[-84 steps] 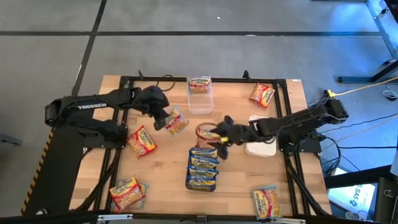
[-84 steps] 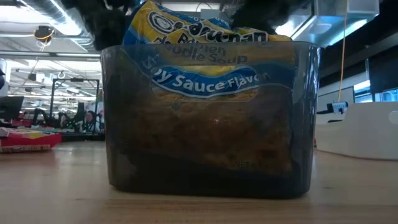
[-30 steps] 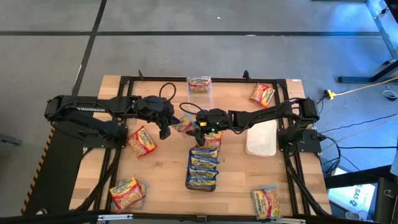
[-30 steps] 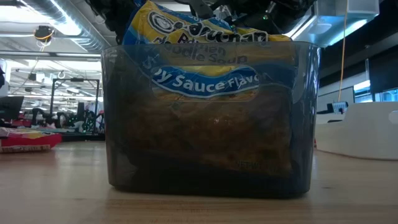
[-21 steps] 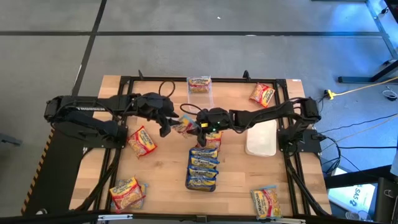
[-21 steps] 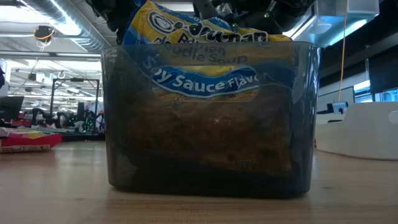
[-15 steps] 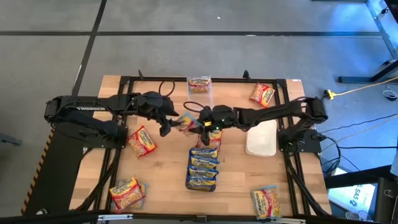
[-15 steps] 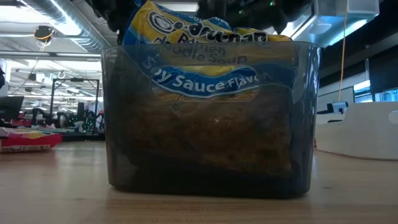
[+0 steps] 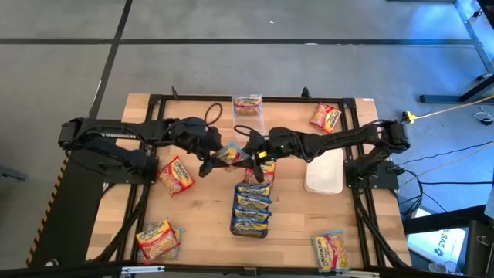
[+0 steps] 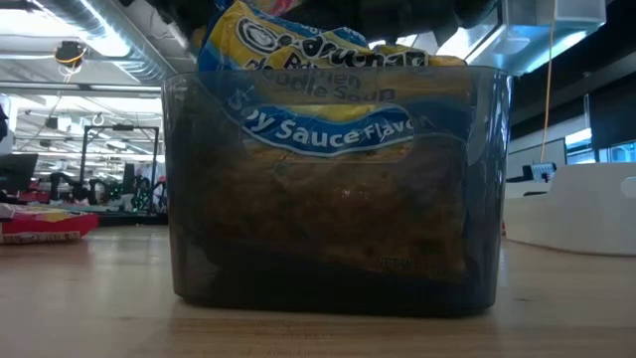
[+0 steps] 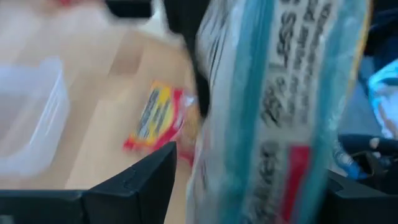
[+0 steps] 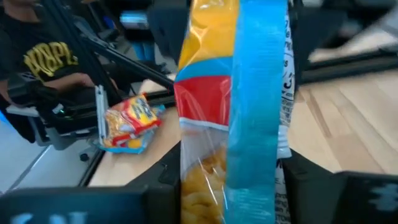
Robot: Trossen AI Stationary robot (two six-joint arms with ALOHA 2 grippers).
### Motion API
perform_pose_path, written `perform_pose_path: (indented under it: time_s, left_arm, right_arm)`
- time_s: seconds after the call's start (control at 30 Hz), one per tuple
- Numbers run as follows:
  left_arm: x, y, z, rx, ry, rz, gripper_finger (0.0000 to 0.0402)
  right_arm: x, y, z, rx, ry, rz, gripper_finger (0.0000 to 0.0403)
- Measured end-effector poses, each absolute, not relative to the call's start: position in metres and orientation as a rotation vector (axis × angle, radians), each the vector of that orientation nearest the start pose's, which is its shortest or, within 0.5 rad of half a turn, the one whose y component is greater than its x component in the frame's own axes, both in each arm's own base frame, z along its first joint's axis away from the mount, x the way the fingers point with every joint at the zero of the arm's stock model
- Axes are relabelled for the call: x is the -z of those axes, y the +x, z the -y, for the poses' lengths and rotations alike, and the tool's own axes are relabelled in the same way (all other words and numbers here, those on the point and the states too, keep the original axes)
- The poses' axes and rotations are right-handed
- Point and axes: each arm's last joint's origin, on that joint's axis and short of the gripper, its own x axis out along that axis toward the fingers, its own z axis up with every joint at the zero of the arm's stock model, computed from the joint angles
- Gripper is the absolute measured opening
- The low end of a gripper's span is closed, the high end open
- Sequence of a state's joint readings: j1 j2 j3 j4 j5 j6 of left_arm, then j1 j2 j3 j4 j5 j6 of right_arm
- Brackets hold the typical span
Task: Sort Maruchan noodles
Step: Put the top left light blue noodle pack into the transparent bin
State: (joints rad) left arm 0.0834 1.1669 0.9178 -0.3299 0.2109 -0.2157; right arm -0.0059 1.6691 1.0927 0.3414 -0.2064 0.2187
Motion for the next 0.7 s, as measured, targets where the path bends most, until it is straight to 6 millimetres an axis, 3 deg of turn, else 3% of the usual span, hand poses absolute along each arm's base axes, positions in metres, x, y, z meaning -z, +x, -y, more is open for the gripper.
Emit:
perform_pose_path:
  time_s: [0.2,0.43,0.53,0.7]
  left_arm:
    - [-0.289,0.252,-0.011,0.089,-0.280,-0.592,0.0187]
    - [-0.289,0.252,-0.012,0.087,-0.273,-0.593,0.0112]
    - [-0.290,0.252,-0.012,0.071,-0.252,-0.592,0.0112]
    - [-0.301,0.253,-0.014,0.021,-0.180,-0.578,0.0117]
  right_arm:
    - [-0.262,0.378,-0.004,-0.188,0.229,-0.243,0.0128]
    - [-0.262,0.377,-0.004,-0.187,0.252,-0.260,0.0213]
    - [-0.271,0.365,-0.001,-0.189,0.227,-0.309,0.0251]
    - [-0.297,0.325,0.002,-0.117,0.181,-0.437,0.0284]
